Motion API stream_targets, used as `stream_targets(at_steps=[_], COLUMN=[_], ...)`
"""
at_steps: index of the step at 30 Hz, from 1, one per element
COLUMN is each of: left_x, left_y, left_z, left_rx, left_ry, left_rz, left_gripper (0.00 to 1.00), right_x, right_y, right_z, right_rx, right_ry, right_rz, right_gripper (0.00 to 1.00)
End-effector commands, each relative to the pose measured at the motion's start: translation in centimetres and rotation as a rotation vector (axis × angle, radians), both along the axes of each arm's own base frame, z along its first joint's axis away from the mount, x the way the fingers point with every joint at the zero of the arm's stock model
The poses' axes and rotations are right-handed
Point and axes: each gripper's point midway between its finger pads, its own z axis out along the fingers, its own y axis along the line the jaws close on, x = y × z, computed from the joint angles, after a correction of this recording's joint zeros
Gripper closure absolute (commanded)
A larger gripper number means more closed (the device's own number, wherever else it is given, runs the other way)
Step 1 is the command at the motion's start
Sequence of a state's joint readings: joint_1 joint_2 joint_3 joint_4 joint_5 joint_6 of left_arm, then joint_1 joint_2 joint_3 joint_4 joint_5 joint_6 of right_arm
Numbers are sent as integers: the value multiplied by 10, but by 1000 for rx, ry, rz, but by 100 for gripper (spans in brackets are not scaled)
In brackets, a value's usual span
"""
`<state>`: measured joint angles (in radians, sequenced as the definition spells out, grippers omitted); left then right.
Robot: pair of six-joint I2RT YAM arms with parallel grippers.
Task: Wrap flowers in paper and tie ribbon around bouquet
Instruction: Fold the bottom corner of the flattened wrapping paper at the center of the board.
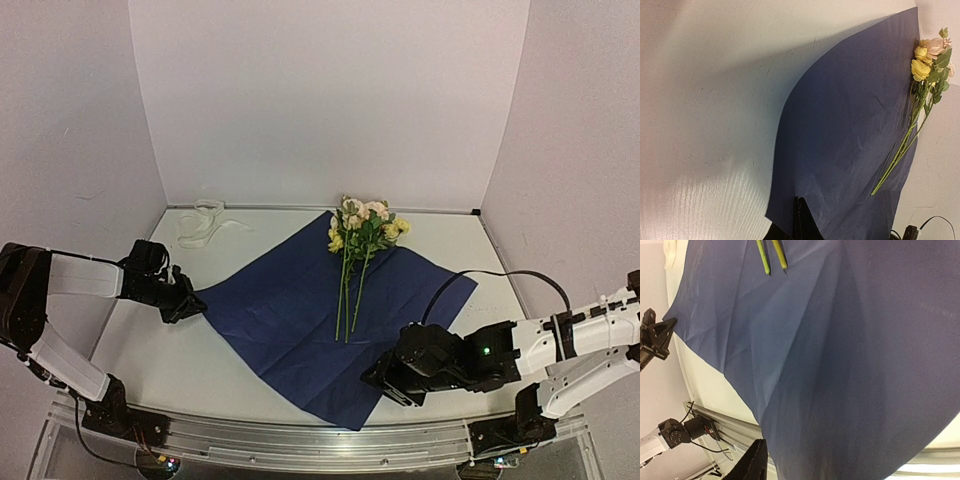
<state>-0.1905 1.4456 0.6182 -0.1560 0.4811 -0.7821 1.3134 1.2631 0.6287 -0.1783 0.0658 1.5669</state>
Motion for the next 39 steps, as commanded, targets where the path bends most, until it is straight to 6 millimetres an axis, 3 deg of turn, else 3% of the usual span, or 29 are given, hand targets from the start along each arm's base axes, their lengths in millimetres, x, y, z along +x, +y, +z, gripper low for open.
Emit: stream_targets(at_steps=[1, 4, 13, 18, 22, 25, 28, 35, 38, 39], left_x=[3, 3, 4, 5, 9, 13, 15, 12, 6, 3], left_y=[-2, -2, -2, -2, 0, 1, 5, 19, 2, -12], left_z=[6, 7, 9, 10, 13, 18, 29, 87, 119, 127], left_rx=[-20, -20, -24, -21, -11, 0, 31, 117, 73, 51], left_ry=[-39, -41, -49, -49, -59, -71, -107, -258, -351, -370], left_rz=[-15, -13, -8, -4, 1, 3, 5, 7, -54, -99], left_gripper=[97, 97, 97, 96, 92, 85, 73, 54, 52, 52], right_x=[-1, -3, -5, 11, 28, 40, 46, 44, 44, 44], right_y=[13, 18, 30, 25, 23, 19, 18, 16, 13, 12], right_z=[12, 14, 28, 50, 78, 86, 91, 88, 82, 83], right_rx=[23, 47, 134, 199, 236, 251, 265, 270, 265, 266], right_ry=[-27, -25, -7, -62, -139, -164, -176, -157, -149, -151], right_rz=[-15, -19, -50, -139, -211, -270, -311, -312, -320, -323], right_gripper=[67, 77, 88, 100, 100, 100, 100, 100, 100, 100])
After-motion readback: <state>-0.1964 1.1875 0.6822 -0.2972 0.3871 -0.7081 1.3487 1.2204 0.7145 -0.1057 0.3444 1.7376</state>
